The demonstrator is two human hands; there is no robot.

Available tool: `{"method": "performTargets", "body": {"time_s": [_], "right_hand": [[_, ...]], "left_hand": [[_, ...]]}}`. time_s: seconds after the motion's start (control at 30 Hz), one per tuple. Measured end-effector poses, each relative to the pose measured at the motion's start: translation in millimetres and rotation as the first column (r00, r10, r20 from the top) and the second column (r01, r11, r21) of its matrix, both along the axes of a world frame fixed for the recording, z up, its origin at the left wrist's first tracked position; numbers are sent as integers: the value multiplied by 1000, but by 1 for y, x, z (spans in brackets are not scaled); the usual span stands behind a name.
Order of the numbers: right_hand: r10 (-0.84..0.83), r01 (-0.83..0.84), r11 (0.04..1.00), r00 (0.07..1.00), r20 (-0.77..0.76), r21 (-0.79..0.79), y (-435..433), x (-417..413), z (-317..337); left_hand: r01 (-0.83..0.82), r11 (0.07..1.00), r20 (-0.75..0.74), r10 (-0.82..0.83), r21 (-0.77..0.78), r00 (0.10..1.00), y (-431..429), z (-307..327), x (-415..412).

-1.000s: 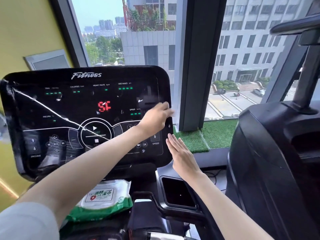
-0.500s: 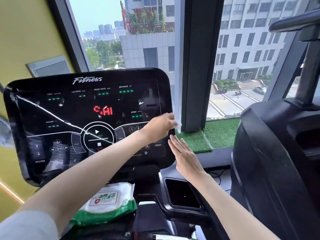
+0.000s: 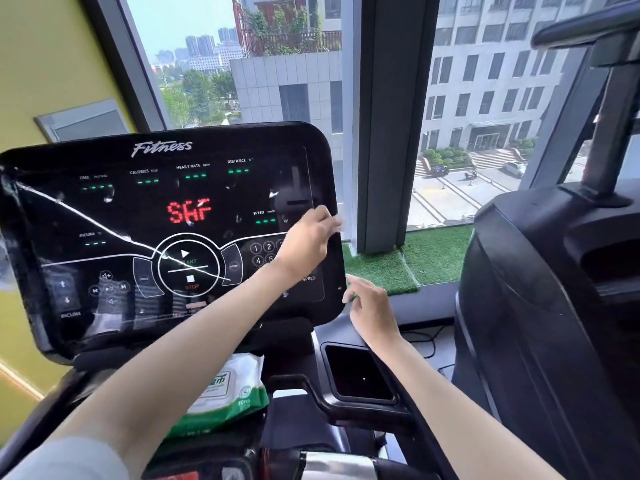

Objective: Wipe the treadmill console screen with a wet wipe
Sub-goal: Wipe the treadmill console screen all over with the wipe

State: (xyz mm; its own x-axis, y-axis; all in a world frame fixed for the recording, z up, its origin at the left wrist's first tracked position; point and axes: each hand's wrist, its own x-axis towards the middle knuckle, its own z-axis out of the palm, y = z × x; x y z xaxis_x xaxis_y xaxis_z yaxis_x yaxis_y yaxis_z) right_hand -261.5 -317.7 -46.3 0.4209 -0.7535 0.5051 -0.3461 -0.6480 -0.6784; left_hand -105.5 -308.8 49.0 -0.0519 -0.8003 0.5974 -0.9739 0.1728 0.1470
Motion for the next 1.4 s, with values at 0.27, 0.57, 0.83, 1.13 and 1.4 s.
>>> {"method": "performTargets", "body": {"time_s": [0.27,0.57,0.83,1.13,1.4], "right_hand": [[-83,-192,779,912,402,596,-6,-3,13],[-144,-244,691,876,460,681,-8,-3,4],[110,-151,912,986,128,380,-9,-6,10],[93,-73,987,987,-135,145,15,-10,-26],[86,-75,979,995,-49,191,11,-6,-18]], "left_hand": [[33,990,147,-53,138,988,11,-14,-3],[117,930,344,-243,348,907,32,-37,-7],[145,882,377,-334,447,864,49,-57,-13],[104,883,393,-307,458,867,49,-57,-16],[43,885,415,-260,463,872,45,-54,-19]]}}
